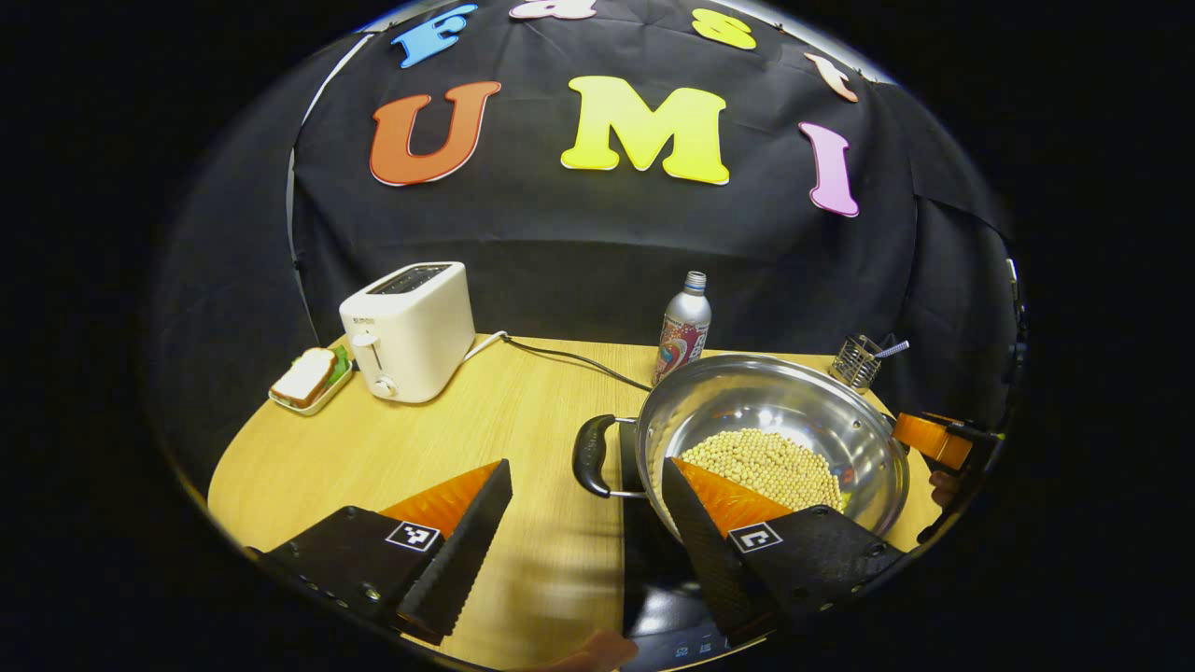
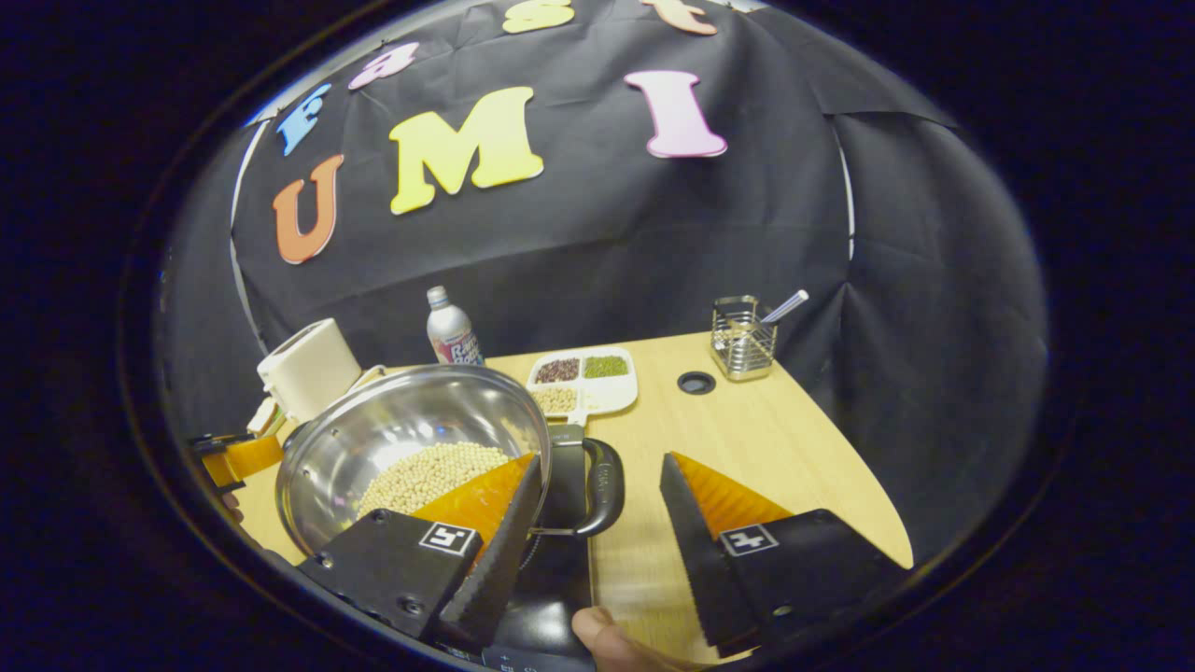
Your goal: First push the handle of the pot to place it horizontally, then grasp the pot with both hands and set it on the induction cooktop.
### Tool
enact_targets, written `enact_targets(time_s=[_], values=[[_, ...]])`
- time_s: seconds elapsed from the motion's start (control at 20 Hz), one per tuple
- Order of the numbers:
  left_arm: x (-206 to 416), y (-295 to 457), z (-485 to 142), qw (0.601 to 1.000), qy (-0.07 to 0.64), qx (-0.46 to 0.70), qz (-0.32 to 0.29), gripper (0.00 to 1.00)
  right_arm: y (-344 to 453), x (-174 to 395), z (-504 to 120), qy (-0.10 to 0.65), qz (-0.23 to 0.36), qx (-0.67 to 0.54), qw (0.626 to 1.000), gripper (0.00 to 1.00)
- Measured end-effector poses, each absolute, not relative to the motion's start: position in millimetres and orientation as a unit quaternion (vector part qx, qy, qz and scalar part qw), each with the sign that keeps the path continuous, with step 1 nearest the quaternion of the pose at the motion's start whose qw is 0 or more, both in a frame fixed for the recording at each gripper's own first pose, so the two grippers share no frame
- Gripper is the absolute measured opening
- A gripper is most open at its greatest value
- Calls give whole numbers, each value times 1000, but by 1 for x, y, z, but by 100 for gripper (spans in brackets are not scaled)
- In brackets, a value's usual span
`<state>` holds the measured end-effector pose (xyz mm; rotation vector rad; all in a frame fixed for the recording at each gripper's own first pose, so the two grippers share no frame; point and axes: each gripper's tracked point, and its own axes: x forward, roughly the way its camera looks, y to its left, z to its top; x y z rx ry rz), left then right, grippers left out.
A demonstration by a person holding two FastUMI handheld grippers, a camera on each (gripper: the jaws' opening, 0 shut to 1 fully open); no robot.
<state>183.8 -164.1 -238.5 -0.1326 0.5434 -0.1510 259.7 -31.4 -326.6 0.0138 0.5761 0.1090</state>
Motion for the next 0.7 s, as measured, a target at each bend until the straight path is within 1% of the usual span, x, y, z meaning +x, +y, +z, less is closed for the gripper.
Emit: enact_targets(time_s=[0.05, 0.15, 0.5, 0.65, 0.7], values=[[177, -159, -234, 961, 260, -59, -73, 96, -35, 255, -319, 275, 48, 5, 960, 92], [162, -156, -224, 966, 243, -54, -74, 96, -37, 240, -308, 264, 44, 5, 963, 89], [113, -150, -184, 980, 180, -41, -77, 96, -38, 185, -260, 199, 47, 6, 979, 91], [93, -155, -166, 983, 153, -49, -87, 96, -36, 160, -241, 176, 49, 9, 983, 93], [87, -155, -160, 985, 143, -48, -86, 96, -34, 151, -236, 169, 51, 7, 984, 96]])
